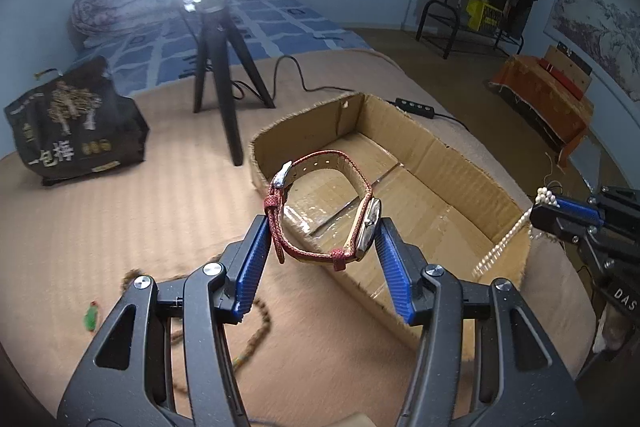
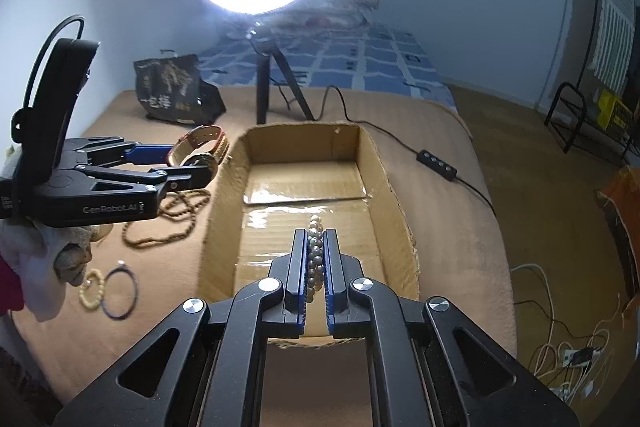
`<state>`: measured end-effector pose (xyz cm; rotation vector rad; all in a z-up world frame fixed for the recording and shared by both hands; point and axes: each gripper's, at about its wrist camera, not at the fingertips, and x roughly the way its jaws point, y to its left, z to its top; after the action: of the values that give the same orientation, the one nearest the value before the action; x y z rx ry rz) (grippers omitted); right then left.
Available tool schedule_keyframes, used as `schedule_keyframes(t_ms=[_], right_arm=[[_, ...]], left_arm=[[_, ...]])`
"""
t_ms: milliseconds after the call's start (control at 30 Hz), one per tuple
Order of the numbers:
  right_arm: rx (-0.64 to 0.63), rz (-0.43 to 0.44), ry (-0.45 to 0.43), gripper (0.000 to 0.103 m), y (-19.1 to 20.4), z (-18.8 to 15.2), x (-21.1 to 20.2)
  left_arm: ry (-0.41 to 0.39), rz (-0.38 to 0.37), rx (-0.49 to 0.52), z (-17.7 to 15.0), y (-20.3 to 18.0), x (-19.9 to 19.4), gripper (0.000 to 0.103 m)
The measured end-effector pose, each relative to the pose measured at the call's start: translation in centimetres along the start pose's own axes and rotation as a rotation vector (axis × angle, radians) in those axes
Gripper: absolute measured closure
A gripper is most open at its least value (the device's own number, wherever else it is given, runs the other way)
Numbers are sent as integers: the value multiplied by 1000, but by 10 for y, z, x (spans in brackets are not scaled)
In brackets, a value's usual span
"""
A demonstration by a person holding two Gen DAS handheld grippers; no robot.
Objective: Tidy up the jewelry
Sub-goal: 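Carry the watch and pearl necklace into the cardboard box and open both tools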
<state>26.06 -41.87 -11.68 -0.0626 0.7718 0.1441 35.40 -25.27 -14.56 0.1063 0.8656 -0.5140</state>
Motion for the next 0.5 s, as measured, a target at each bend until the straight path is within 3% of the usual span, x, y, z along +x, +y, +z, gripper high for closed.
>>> schedule_keyframes(t_ms=[433,500], right_arm=[[94,-20,46,97,-17,-17,27],[100,-29,47,97,-18,-18,28]], left_arm=[[29,-12,14,4,-16,27,47],[32,-19,12,5,-17,28,43]])
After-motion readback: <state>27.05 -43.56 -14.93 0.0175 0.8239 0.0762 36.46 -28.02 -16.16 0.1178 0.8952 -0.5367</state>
